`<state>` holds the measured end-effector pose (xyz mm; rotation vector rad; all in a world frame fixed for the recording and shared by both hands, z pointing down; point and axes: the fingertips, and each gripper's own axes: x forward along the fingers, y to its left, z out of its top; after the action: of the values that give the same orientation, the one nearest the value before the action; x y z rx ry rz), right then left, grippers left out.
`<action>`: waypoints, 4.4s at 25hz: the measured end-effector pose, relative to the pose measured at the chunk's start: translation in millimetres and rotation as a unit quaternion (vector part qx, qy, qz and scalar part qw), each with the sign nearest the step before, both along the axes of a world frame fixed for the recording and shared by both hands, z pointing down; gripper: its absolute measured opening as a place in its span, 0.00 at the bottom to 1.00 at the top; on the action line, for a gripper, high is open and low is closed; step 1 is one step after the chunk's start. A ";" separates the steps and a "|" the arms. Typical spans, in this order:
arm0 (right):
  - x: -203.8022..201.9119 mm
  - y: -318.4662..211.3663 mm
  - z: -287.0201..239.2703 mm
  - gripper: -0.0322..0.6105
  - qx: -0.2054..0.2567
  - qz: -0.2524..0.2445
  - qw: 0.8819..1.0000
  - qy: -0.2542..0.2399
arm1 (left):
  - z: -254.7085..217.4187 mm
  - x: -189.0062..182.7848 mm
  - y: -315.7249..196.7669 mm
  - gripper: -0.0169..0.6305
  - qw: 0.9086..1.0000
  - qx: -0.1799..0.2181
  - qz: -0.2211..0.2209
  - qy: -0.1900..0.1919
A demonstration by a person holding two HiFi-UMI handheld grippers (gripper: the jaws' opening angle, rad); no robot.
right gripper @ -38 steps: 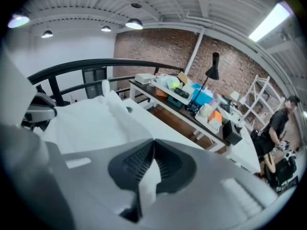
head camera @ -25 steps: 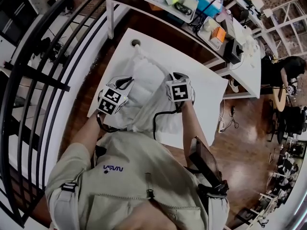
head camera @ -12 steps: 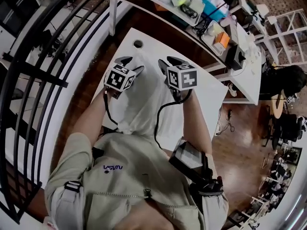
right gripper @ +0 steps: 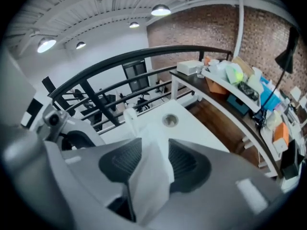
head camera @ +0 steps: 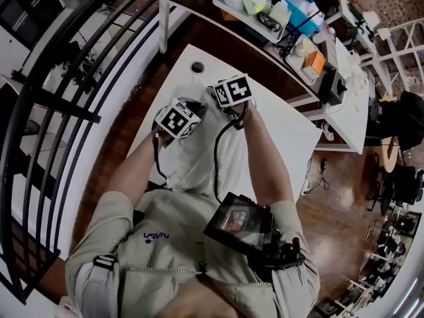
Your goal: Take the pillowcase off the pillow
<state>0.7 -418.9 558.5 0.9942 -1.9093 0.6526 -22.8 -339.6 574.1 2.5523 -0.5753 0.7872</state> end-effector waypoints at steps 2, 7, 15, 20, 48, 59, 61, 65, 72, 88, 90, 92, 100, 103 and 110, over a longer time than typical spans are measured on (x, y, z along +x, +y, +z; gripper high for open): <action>7.2 4.0 11.7 0.32 -0.021 -0.004 1.000 0.017 | -6.9 -2.2 5.2 0.06 1.000 0.025 0.002 -0.007; 28.4 12.5 20.0 0.06 -0.026 0.018 0.999 0.045 | -37.9 -18.7 20.0 0.05 0.997 0.077 -0.006 0.021; 71.8 19.6 -18.6 0.06 0.024 0.058 0.996 0.061 | -101.0 -47.8 35.8 0.05 0.986 0.123 -0.039 0.106; 110.1 55.8 -7.3 0.06 0.009 0.102 0.993 0.060 | -95.2 -70.3 30.7 0.05 0.985 0.098 -0.076 0.124; 90.8 125.5 -102.3 0.24 0.244 0.219 0.945 0.023 | -78.0 -62.5 28.1 0.41 0.978 0.133 -0.095 0.127; 53.0 200.2 -107.1 0.23 0.303 0.183 0.935 -0.033 | -60.8 -92.0 110.6 0.42 0.972 0.126 -0.180 0.087; 35.7 221.9 -101.4 0.23 0.302 0.163 0.938 -0.045 | -50.4 -104.6 127.5 0.43 0.970 0.120 -0.198 0.073; 3.1 264.8 -80.9 0.23 0.284 0.146 0.945 -0.064 | -22.1 -121.6 155.4 0.45 0.972 0.099 -0.208 0.054; -40.5 332.8 -13.1 0.24 0.204 0.164 0.964 -0.040 | 31.1 -122.8 185.0 0.48 0.986 0.026 -0.157 0.042; -39.5 338.5 5.9 0.06 0.241 0.262 0.933 0.051 | -18.5 -102.0 188.2 0.07 0.991 0.086 -0.055 0.081; -24.1 341.6 -11.7 0.06 0.270 0.285 0.918 0.062 | -38.3 -102.0 181.0 0.07 0.989 0.097 -0.057 0.100; -1.8 345.8 -25.6 0.06 0.288 0.315 0.901 0.074 | -54.9 -103.7 171.9 0.07 0.986 0.106 -0.061 0.112; 95.1 377.1 -23.0 0.06 0.274 0.402 0.867 0.104 | -57.9 -140.8 143.7 0.06 0.983 0.085 -0.109 0.124; 90.1 377.9 5.3 0.06 0.243 0.403 0.876 0.104 | -23.9 -148.4 157.4 0.06 0.985 0.060 -0.123 0.101; 81.1 380.5 37.6 0.06 0.219 0.385 0.891 0.098 | 25.2 -155.8 171.8 0.07 0.985 0.031 -0.155 0.072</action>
<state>81.8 -38.3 596.1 2.0738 -1.4647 0.5191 -178.6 -167.8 599.4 2.4640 -0.9314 0.4785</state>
